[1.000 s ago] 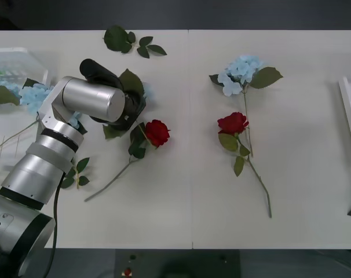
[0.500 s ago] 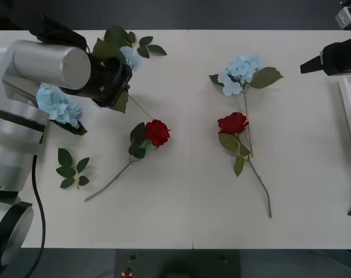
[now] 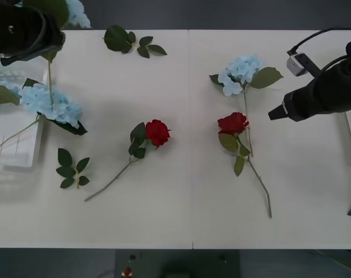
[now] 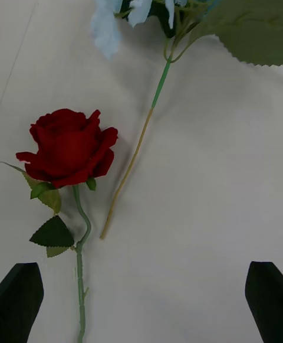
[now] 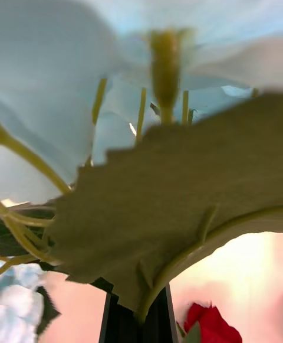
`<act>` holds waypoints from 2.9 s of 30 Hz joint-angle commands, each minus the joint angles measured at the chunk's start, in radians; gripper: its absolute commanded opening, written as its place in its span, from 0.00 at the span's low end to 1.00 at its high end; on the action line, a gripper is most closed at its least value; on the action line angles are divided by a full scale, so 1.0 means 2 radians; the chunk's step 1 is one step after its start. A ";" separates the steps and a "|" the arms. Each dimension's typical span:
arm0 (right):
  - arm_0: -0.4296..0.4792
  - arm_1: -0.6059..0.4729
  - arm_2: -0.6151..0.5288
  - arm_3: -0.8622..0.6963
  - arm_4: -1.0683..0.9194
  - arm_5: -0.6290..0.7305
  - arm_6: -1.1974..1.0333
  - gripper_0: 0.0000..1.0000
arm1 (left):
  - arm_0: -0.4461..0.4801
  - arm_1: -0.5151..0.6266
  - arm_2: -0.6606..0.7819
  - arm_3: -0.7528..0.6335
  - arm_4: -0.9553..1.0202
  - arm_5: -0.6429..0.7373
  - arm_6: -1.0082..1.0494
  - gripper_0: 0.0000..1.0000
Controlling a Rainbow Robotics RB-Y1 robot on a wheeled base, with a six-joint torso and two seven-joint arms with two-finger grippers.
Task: Put the red flowers into the right box and the blue flowers into the left box
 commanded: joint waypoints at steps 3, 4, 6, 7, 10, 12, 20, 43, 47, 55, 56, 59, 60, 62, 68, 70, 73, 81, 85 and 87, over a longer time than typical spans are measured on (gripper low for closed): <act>0.005 0.031 -0.007 -0.055 0.083 0.054 -0.071 1.00 | -0.012 0.093 0.006 0.018 0.051 -0.041 -0.109 0.00; 0.008 0.037 -0.006 -0.061 0.093 0.060 -0.080 1.00 | -0.007 0.108 0.006 0.021 0.058 -0.050 -0.127 0.00; 0.016 0.047 -0.006 -0.072 0.119 0.072 -0.093 1.00 | 0.008 0.137 0.008 0.024 0.069 -0.071 -0.154 0.00; 0.022 0.053 -0.006 -0.080 0.134 0.078 -0.101 1.00 | 0.021 0.156 0.008 0.024 0.070 -0.083 -0.166 0.00; 0.033 0.064 -0.002 -0.089 0.160 0.092 -0.107 1.00 | 0.049 0.188 0.008 0.025 0.062 -0.098 -0.183 0.00; 0.040 0.071 0.006 -0.097 0.180 0.094 -0.109 1.00 | 0.077 0.212 0.009 0.026 0.052 -0.113 -0.199 0.00; 0.061 0.074 0.070 -0.102 0.260 0.047 -0.129 1.00 | 0.201 0.237 0.014 0.035 -0.036 -0.208 -0.210 0.00; 0.083 0.103 0.136 -0.068 0.349 -0.035 -0.198 1.00 | 0.189 0.158 -0.043 0.236 -0.033 -0.315 -0.218 0.00; 0.083 0.117 0.135 -0.054 0.355 -0.043 -0.198 1.00 | 0.188 0.158 -0.057 0.246 -0.023 -0.335 -0.218 0.00; 0.083 0.123 0.136 -0.047 0.356 -0.044 -0.197 0.89 | 0.188 0.159 -0.054 0.233 0.048 -0.300 -0.226 0.08; 0.082 0.127 0.136 -0.044 0.359 -0.044 -0.196 0.89 | 0.189 0.159 -0.051 0.229 0.053 -0.292 -0.226 0.23; 0.081 0.134 0.136 -0.035 0.363 -0.044 -0.195 0.89 | 0.188 0.159 -0.040 0.219 0.057 -0.274 -0.227 0.34; 0.079 0.136 0.136 -0.032 0.363 -0.044 -0.195 0.89 | 0.188 0.159 -0.037 0.214 0.059 -0.265 -0.229 0.34; 0.078 0.141 0.135 -0.026 0.363 -0.044 -0.194 0.89 | 0.188 0.159 -0.024 0.198 0.065 -0.239 -0.230 0.41; 0.076 0.145 0.136 -0.019 0.364 -0.044 -0.192 0.77 | 0.188 0.159 0.041 0.109 0.099 -0.104 -0.235 0.75; 0.076 0.145 0.136 -0.019 0.361 -0.044 -0.192 0.47 | 0.188 0.159 0.065 0.067 0.122 -0.051 -0.236 0.77; 0.076 0.145 0.136 -0.019 0.363 -0.044 -0.193 0.34 | 0.188 0.159 0.075 0.030 0.156 -0.025 -0.236 0.76; 0.076 0.144 0.135 -0.020 0.370 -0.044 -0.195 0.00 | 0.172 0.159 0.037 -0.021 0.288 -0.042 -0.259 0.76; 0.073 0.141 0.125 -0.020 0.370 -0.044 -0.192 0.00 | 0.142 0.159 -0.041 -0.021 0.332 -0.098 -0.300 0.76; 0.073 0.137 0.111 -0.023 0.365 -0.044 -0.192 0.00 | 0.131 0.158 -0.083 -0.022 0.338 -0.127 -0.318 0.76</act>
